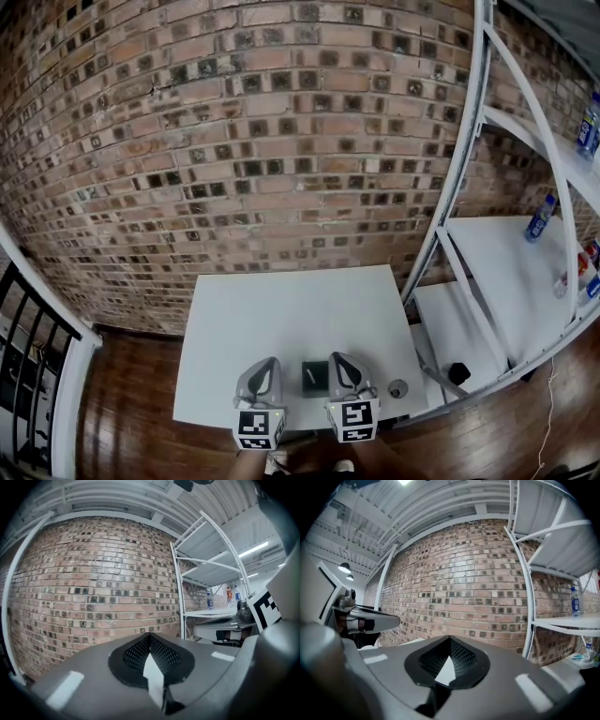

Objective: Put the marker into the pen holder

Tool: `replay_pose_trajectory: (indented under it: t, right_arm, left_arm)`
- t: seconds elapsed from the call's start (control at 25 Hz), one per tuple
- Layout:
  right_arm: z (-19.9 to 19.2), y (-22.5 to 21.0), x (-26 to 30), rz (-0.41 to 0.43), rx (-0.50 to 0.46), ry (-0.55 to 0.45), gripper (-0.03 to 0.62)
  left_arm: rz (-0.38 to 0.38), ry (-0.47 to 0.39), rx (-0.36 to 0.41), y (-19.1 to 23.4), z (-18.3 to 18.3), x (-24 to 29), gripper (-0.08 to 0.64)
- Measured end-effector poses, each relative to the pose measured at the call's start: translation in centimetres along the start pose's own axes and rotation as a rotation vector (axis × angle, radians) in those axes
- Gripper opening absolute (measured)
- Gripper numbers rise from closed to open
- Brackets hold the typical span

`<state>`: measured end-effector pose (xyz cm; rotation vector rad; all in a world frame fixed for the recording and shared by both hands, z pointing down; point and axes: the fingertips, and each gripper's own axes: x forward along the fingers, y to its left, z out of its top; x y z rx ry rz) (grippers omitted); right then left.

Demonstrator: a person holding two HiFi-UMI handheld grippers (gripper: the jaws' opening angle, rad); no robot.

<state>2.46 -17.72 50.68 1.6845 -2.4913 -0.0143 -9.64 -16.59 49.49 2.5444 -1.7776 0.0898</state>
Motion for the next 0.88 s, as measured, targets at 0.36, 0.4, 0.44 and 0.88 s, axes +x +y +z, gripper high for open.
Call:
replay_pose_trajectory:
  t: [0.36,0.4,0.44,0.88]
  right_arm:
    - [-0.1,0.7,0.0,0.022,-0.008,-0.008,0.002]
    - [-0.2,0.8,0.0,0.026,-0.009,-0.008,0.002]
    - [-0.2,1.0,0.0,0.03,-0.01,-0.008,0.002]
    - [-0.9,0.9,-0.2,0.019,-0.012,0.011,0.002]
  left_arm:
    - [0.005,-0.002,-0.003,0.1,-0.3,-0.1,0.014]
    - [0.005,-0.002,-0.003,0.1,-0.3,-0.1,0.014]
    - [0.005,-0.002,-0.002,0.1,-0.3,-0.1,0.014]
    - [-0.009,0.001,-0.002,-0.2,-0.8,0.0,0.014]
